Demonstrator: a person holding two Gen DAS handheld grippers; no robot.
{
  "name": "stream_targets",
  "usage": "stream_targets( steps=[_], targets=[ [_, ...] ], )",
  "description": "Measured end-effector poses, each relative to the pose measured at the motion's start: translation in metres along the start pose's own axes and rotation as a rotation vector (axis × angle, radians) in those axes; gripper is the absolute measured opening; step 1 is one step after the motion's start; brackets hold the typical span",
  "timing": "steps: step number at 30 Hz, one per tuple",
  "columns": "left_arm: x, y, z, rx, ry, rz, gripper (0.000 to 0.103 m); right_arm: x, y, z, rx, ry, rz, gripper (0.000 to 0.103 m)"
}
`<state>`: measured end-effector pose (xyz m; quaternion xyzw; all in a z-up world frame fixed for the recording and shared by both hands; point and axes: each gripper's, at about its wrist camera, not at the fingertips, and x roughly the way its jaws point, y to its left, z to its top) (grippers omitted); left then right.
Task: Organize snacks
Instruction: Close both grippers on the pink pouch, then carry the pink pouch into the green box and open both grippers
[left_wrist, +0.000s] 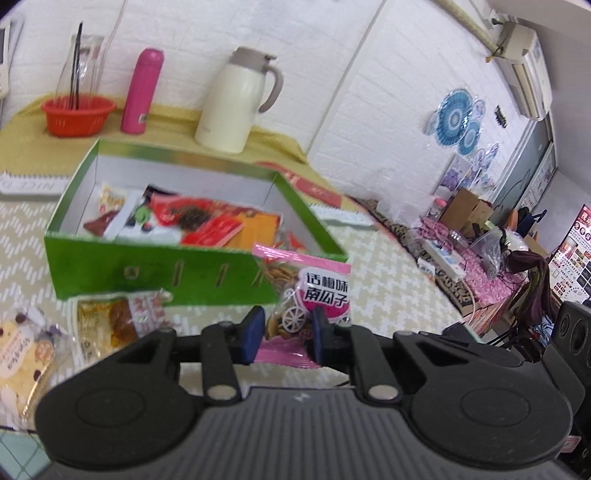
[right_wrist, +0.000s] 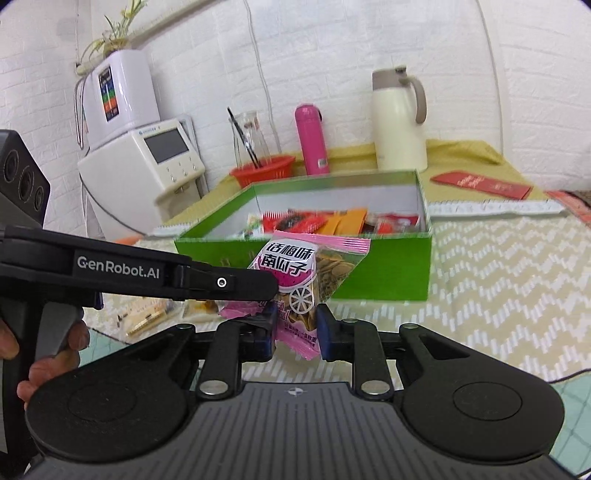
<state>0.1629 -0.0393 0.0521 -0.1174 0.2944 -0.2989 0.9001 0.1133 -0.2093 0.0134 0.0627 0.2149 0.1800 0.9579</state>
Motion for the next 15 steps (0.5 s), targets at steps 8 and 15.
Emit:
stream_targets(
  steps=[8, 15],
  targets=[
    [0.002, -0.015, 0.034, 0.037, -0.078, -0.029, 0.012, -0.008, -0.006, 0.029, -0.034, -0.109, -0.029, 0.041],
    [0.033, -0.005, 0.054, -0.011, -0.079, -0.059, 0.011, 0.006, -0.025, 0.045, -0.038, -0.138, -0.067, 0.041]
  ],
)
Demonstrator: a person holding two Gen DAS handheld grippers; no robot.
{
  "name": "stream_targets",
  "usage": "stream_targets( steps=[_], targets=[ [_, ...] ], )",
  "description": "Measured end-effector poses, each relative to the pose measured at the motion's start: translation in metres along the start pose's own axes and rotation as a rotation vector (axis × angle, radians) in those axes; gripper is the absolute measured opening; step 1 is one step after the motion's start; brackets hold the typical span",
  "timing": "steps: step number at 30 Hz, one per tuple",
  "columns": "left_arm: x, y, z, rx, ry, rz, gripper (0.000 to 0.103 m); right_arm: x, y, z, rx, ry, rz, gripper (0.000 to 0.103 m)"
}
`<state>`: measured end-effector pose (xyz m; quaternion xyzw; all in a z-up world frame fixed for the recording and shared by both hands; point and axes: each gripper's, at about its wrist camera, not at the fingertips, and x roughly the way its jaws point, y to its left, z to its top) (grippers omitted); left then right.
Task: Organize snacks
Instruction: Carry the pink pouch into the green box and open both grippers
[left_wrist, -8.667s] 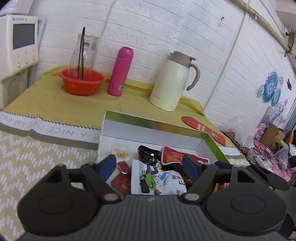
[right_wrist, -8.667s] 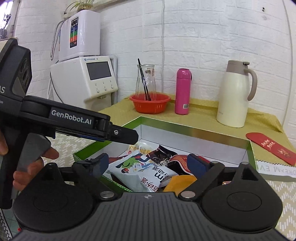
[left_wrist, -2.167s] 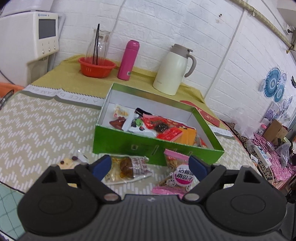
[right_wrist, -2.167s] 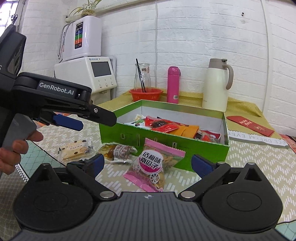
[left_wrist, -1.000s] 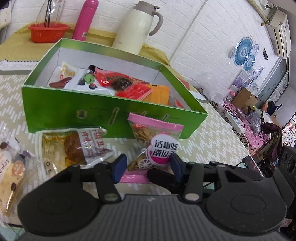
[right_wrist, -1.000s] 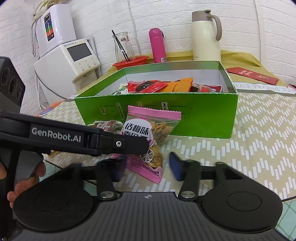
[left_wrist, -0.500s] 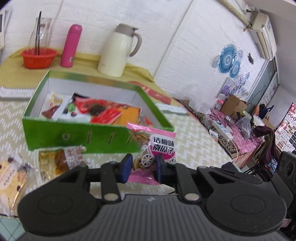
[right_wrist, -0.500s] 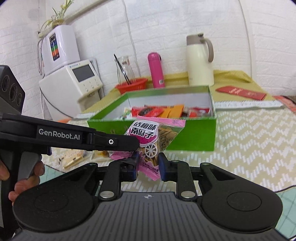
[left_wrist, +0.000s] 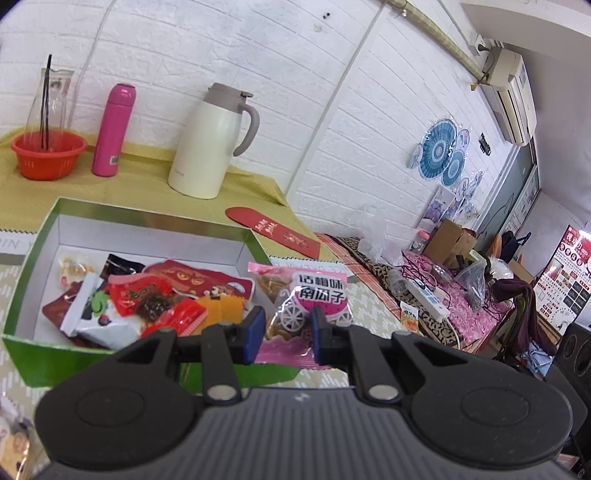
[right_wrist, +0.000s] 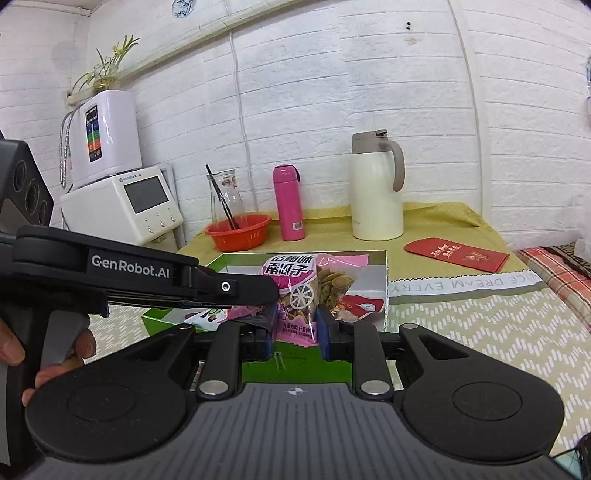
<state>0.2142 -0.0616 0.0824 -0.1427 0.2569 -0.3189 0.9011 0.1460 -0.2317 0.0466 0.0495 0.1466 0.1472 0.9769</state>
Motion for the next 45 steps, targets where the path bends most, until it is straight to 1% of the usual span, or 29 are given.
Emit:
stream_targets(
  steps=[6, 10, 14, 17, 22, 28, 30, 31, 32, 33, 34, 35, 36, 37, 38, 40, 42, 43, 45],
  targets=[
    [0.025, 0.01, 0.006, -0.024, 0.016, -0.003, 0.011, 0.016, -0.013, 0.001, -0.01, 0.01, -0.017, 0.04],
    [0.038, 0.018, 0.007, -0.039, 0.032, 0.003, 0.011, 0.027, -0.023, -0.001, 0.002, 0.023, -0.009, 0.04],
    [0.048, 0.024, 0.007, -0.042, 0.048, 0.024, 0.011, 0.038, -0.028, -0.004, 0.0, 0.038, 0.001, 0.04],
    [0.058, 0.031, 0.005, -0.046, 0.069, 0.045, 0.011, 0.05, -0.031, -0.006, 0.011, 0.069, 0.011, 0.04],
    [0.069, 0.043, 0.003, -0.07, 0.095, 0.048, 0.011, 0.064, -0.031, -0.009, -0.002, 0.087, -0.004, 0.037],
    [0.072, 0.044, 0.005, -0.071, 0.093, 0.056, 0.011, 0.07, -0.033, -0.007, -0.01, 0.081, -0.01, 0.037],
    [0.072, 0.044, 0.006, -0.07, 0.093, 0.055, 0.011, 0.07, -0.033, -0.007, -0.023, 0.072, -0.011, 0.039],
    [0.07, 0.043, 0.006, -0.067, 0.092, 0.055, 0.011, 0.068, -0.032, -0.008, -0.03, 0.063, -0.009, 0.045],
    [0.068, 0.042, 0.006, -0.066, 0.088, 0.056, 0.013, 0.065, -0.031, -0.009, -0.039, 0.048, -0.013, 0.047],
    [0.063, 0.041, 0.004, -0.063, 0.079, 0.06, 0.015, 0.062, -0.031, -0.009, -0.052, 0.029, -0.011, 0.056],
    [0.059, 0.04, 0.004, -0.058, 0.065, 0.078, 0.026, 0.058, -0.029, -0.01, -0.069, 0.01, -0.012, 0.074],
    [0.053, 0.039, 0.003, -0.053, 0.044, 0.109, 0.042, 0.054, -0.028, -0.01, -0.084, -0.007, -0.02, 0.086],
    [0.047, 0.039, 0.002, -0.052, 0.021, 0.13, 0.05, 0.049, -0.027, -0.01, -0.098, -0.031, -0.041, 0.103],
    [0.042, 0.04, 0.001, -0.06, -0.002, 0.136, 0.062, 0.046, -0.027, -0.01, -0.106, -0.05, -0.058, 0.103],
    [0.035, 0.042, 0.0, -0.077, -0.021, 0.128, 0.063, 0.042, -0.027, -0.01, -0.108, -0.057, -0.064, 0.103],
    [0.026, 0.044, -0.001, -0.115, -0.025, 0.122, 0.066, 0.039, -0.029, -0.009, -0.093, -0.045, -0.05, 0.103],
    [0.017, 0.042, -0.004, -0.13, -0.031, 0.14, 0.075, 0.035, -0.028, -0.011, -0.085, -0.038, -0.048, 0.103],
    [0.012, 0.039, -0.006, -0.12, -0.04, 0.158, 0.085, 0.033, -0.027, -0.012, -0.087, -0.037, -0.049, 0.103],
    [0.002, 0.031, -0.012, -0.078, -0.067, 0.199, 0.085, 0.027, -0.023, -0.016, -0.09, -0.035, -0.05, 0.103]
  ],
)
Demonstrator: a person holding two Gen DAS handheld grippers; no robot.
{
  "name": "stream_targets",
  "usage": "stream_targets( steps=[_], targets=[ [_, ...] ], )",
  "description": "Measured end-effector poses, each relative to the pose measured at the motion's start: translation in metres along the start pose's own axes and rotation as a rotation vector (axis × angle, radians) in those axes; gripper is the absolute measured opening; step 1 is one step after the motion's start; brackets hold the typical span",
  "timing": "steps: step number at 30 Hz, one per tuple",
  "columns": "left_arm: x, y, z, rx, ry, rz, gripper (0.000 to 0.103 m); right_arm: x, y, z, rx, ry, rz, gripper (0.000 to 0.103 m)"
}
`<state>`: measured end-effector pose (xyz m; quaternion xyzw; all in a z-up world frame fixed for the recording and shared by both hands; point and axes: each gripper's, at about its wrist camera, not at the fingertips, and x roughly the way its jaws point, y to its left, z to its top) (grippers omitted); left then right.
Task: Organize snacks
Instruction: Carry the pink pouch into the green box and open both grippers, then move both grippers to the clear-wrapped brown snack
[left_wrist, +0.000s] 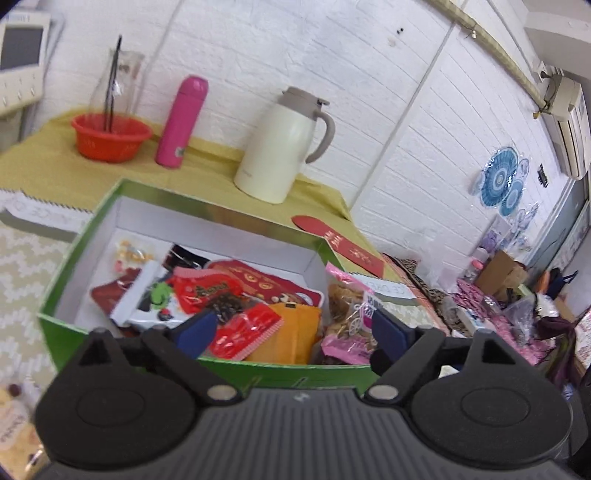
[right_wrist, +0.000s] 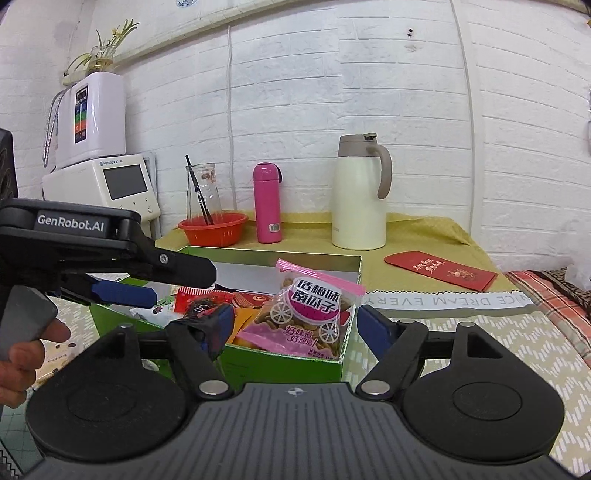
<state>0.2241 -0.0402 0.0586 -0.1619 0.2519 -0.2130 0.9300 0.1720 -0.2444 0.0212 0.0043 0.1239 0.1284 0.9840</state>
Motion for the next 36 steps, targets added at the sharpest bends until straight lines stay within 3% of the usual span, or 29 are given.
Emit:
stream_targets(
  steps=[9, 18, 23, 29, 36],
  targets=[
    [-0.052, 0.0, -0.032, 0.023, -0.03, 0.144, 0.088, -0.025, 0.028, -0.015, -0.013, 0.049, 0.042, 0.103],
    [-0.102, 0.041, -0.072, -0.029, 0.019, 0.284, 0.088, -0.032, 0.062, -0.035, 0.002, 0.147, 0.131, 0.103],
    [-0.119, 0.071, -0.083, -0.099, 0.071, 0.32, 0.088, -0.03, 0.081, -0.044, 0.016, 0.198, 0.187, 0.103],
    [-0.133, 0.101, -0.083, -0.166, 0.082, 0.341, 0.088, -0.025, 0.1, -0.042, -0.009, 0.215, 0.233, 0.103],
    [-0.141, 0.115, -0.074, -0.15, 0.082, 0.327, 0.088, 0.002, 0.124, -0.025, -0.089, 0.195, 0.293, 0.103]
  ],
)
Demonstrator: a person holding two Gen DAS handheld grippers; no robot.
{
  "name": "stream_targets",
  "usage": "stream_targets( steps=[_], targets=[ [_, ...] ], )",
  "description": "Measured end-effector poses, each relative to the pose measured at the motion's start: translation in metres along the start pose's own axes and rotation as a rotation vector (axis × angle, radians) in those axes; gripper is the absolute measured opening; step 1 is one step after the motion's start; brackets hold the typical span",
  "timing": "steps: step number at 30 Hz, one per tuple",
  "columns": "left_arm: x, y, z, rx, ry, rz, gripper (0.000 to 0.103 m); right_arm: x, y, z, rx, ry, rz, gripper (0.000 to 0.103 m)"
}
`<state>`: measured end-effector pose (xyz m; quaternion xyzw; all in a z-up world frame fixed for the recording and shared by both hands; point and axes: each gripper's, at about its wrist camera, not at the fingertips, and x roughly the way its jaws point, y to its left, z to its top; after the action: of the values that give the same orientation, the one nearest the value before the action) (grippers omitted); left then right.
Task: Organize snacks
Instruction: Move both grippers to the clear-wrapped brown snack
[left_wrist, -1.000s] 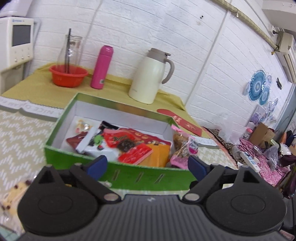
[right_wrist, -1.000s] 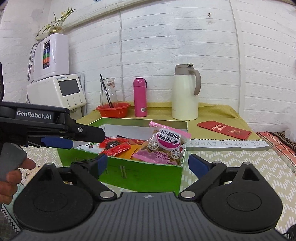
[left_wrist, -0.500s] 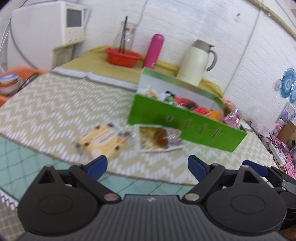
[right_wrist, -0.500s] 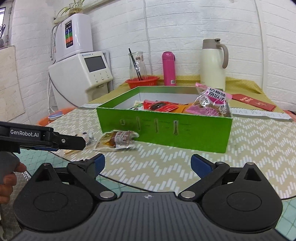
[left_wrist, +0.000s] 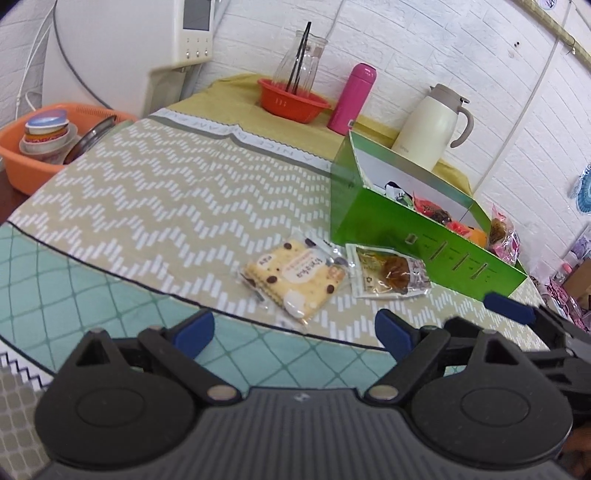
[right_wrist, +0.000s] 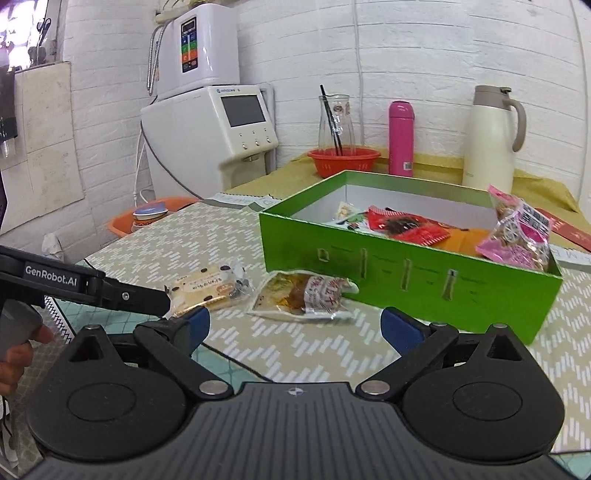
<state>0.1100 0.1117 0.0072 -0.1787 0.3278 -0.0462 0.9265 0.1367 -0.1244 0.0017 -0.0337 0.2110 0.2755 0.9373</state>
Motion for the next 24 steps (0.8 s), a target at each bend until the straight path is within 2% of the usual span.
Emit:
stream_targets(
  steps=[7, 13, 17, 18, 24],
  targets=[
    [0.004, 0.009, 0.007, 0.003, -0.004, 0.014, 0.088, 0.044, -0.007, 0.015, 0.03, 0.045, -0.033, 0.103],
    [0.009, 0.014, 0.011, 0.0, 0.001, 0.023, 0.088, 0.059, -0.013, 0.015, 0.079, 0.087, -0.027, 0.103],
    [0.013, 0.015, 0.012, -0.004, 0.008, 0.028, 0.088, 0.054, -0.007, 0.01, 0.057, 0.116, 0.008, 0.102],
    [0.013, 0.016, 0.012, -0.005, 0.01, 0.028, 0.088, 0.052, -0.003, 0.009, 0.037, 0.125, 0.022, 0.095],
    [0.014, 0.014, 0.01, 0.0, 0.016, 0.03, 0.088, 0.03, 0.017, 0.003, -0.056, 0.141, 0.121, 0.094]
  ],
)
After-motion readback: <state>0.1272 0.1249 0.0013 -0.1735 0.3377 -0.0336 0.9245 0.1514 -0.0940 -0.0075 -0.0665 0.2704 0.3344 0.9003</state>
